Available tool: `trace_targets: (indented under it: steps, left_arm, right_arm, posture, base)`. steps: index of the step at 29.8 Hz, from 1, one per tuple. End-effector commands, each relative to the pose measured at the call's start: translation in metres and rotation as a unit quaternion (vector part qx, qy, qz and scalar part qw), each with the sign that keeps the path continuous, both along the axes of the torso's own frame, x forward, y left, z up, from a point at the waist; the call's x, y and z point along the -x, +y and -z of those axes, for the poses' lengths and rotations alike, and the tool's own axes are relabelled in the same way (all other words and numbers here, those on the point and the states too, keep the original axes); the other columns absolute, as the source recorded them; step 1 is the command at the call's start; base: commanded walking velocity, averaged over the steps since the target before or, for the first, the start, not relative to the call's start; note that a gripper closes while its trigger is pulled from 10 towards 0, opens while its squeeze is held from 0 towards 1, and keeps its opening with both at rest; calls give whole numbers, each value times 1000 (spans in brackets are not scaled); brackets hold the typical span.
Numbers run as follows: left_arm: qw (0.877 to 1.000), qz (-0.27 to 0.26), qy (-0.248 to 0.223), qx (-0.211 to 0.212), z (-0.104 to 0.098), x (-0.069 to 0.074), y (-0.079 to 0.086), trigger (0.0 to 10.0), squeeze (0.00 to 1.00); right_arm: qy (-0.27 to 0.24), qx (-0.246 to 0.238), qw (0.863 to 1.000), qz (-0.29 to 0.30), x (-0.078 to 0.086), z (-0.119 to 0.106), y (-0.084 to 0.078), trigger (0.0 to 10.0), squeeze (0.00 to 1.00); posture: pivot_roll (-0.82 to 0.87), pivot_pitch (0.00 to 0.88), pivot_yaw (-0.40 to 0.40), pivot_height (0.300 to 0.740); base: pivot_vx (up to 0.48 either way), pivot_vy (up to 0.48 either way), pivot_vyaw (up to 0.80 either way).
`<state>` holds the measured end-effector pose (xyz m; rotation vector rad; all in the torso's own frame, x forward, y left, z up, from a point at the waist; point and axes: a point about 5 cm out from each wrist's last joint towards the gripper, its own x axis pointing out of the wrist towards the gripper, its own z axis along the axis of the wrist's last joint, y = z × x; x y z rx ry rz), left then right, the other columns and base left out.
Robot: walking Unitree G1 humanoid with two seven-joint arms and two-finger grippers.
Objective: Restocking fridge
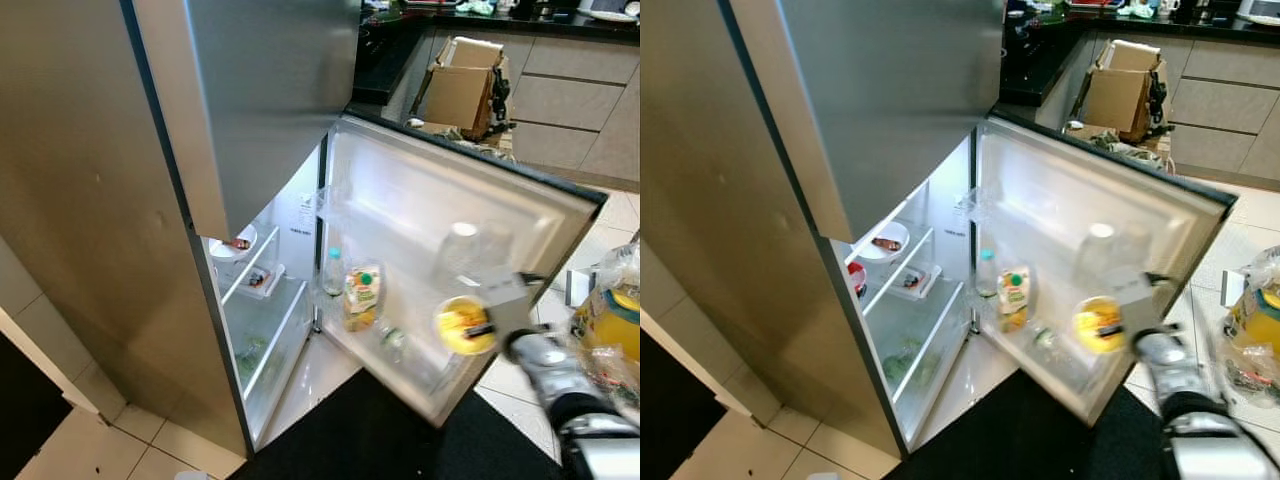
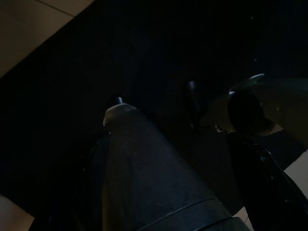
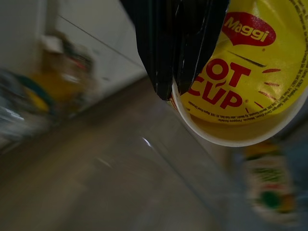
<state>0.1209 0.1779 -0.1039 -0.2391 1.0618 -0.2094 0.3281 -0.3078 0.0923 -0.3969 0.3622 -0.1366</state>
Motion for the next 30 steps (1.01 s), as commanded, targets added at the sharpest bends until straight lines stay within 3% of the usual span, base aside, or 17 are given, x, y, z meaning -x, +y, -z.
trace_targets:
  steps: [1,13,18,20,21,23,25,27,28,30]
  left_arm:
    - [1000,6,21,1,4,11,-1,10000,0]
    - [1000,13,20,1,3,9,-4,10000,0]
    - [1000,14,20,-1,3,9,-3,10000,0]
    - [1000,14,20,-1,3,9,-3,10000,0]
    - [1000,14,20,-1,3,9,-3,10000,0]
    - [1000,14,19,-1,3,9,-3,10000,0]
    - [1000,14,19,-1,3,9,-3,10000,0]
    - [1000,19,17,-2,3,9,-3,10000,0]
    - [1000,19,17,-2,3,9,-3,10000,0]
    - [1000,27,16,-3,3,10,-4,10000,0]
  right_arm:
    - [14,-19,1000,2,4,11,4,10000,0]
    - [66,-91,991,-74,15,50,48,10000,0]
    - [113,-105,985,-81,31,75,60,10000,0]
    - [162,-123,976,-82,54,103,72,10000,0]
    - [162,-123,976,-82,54,103,72,10000,0]
    - [197,-135,968,-83,74,121,81,10000,0]
    - [197,-135,968,-83,74,121,81,10000,0]
    - [239,-151,956,-83,99,142,91,10000,0]
    - [239,-151,956,-83,99,142,91,10000,0]
    - [280,-152,944,-79,123,159,96,10000,0]
  posture:
    - [-72,26,19,740]
    - [-75,26,22,740]
    - [-76,27,23,740]
    - [-73,26,20,740]
    - [-73,26,20,740]
    - [-73,26,20,740]
    - [-73,26,20,740]
    - [-71,26,18,740]
    - [-71,26,18,740]
    - [-74,28,19,740]
  base:
    - [0,0,0]
    - [0,0,0]
    - [0,0,0]
    - [0,0,0]
    - [0,0,0]
    - [0,0,0]
    - [0,0,0]
    - [0,0,0]
    - [0,0,0]
    - [0,0,0]
